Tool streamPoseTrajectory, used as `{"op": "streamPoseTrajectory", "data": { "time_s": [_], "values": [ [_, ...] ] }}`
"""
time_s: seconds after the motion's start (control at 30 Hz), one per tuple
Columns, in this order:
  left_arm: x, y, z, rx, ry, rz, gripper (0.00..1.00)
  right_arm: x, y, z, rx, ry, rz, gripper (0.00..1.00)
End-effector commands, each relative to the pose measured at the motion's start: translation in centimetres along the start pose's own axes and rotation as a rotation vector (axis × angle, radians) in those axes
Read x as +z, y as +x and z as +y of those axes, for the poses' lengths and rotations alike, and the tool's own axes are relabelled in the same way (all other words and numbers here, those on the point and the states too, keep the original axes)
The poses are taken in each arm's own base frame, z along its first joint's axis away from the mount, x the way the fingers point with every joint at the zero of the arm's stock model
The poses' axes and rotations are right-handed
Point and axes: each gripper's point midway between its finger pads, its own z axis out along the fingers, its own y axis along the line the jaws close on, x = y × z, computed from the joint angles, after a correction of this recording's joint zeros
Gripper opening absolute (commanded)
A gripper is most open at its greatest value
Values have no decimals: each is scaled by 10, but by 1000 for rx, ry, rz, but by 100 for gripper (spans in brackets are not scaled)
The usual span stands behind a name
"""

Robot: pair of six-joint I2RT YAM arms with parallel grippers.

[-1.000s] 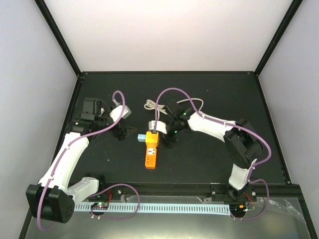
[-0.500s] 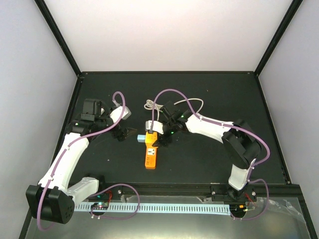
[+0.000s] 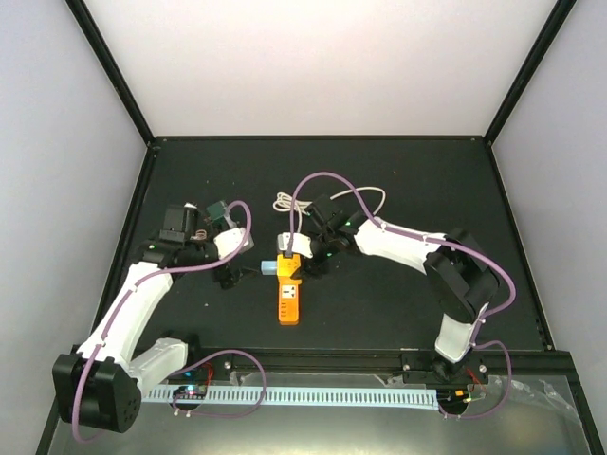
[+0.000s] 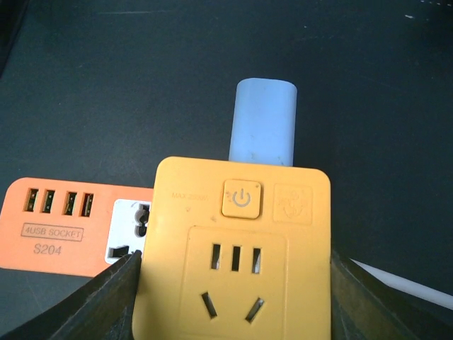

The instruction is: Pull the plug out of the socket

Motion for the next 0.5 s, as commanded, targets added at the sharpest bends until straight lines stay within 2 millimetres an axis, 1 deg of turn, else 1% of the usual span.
{"op": "streamPoseTrajectory", "data": {
  "time_s": [0.0,0.1,0.33,0.47],
  "values": [
    [9,10,-19,144,66,-47,95,-3,17,25,-22,-61,49,54],
    [17,14,-30,172,112,-73,94,-9,17,27,-14,-59,37,53],
    [34,27,-29,246,129,-10,92,-16,33,36,-9,-68,54,53],
    [47,31,-38,273,185,10,89,-15,36,41,6,-77,41,52]
  ]
}}
